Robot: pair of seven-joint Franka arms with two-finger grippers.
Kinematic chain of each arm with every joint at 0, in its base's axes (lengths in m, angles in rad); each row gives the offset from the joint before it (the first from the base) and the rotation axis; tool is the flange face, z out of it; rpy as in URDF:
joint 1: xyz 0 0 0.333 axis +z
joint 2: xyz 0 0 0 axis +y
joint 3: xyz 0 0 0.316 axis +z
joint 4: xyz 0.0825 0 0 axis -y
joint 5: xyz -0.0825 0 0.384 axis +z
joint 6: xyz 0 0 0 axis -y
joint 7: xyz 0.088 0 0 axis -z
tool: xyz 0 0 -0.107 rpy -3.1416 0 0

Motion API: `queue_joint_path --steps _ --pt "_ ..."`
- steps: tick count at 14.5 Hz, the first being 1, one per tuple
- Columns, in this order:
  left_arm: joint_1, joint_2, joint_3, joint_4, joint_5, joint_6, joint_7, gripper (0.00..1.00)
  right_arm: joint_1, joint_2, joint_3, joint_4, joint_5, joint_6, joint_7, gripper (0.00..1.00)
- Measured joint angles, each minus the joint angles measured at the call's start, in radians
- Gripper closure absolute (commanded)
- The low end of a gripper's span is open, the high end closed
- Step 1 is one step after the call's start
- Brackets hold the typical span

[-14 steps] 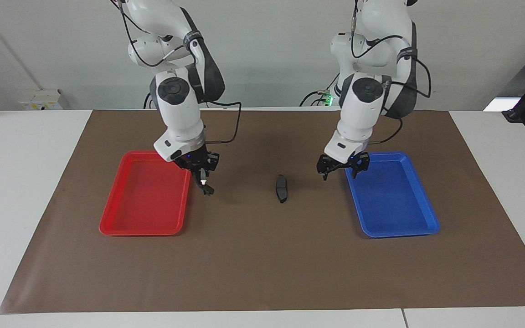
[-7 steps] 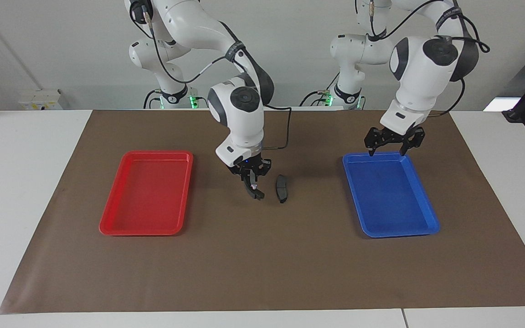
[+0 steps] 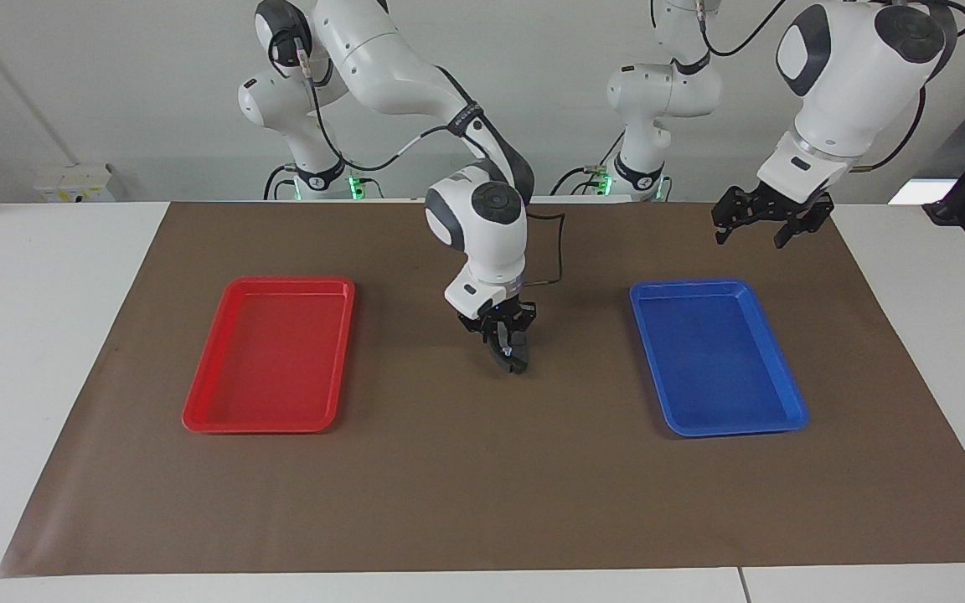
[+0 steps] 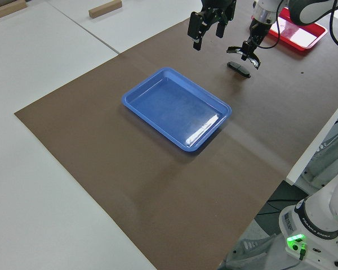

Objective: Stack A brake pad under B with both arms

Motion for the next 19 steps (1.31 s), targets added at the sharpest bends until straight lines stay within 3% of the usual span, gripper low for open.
queue_joint_path --steps 10,12,13,15,19 --pt "0.075 0.006 -0.001 0.036 0.001 -0.047 0.077 0.01 0.016 0.032 -0.002 -0.008 0.0 0.065 0.0 1.0" --pt "0.076 0.006 -0.001 0.036 0.006 -0.056 0.077 0.01 0.016 0.038 -0.002 -0.01 0.0 0.073 0.0 0.95" --pt "0.077 0.006 -0.001 0.036 0.007 -0.06 0.078 0.01 0.016 0.039 -0.002 -0.012 0.0 0.076 0.0 0.77" --pt "0.083 0.006 0.0 0.036 0.008 -0.065 0.078 0.01 0.016 0.039 -0.002 -0.017 0.001 0.085 0.003 0.0" --pt "0.102 0.006 0.001 0.036 0.009 -0.065 0.108 0.01 0.017 0.039 -0.001 -0.03 0.001 0.104 0.021 0.0"
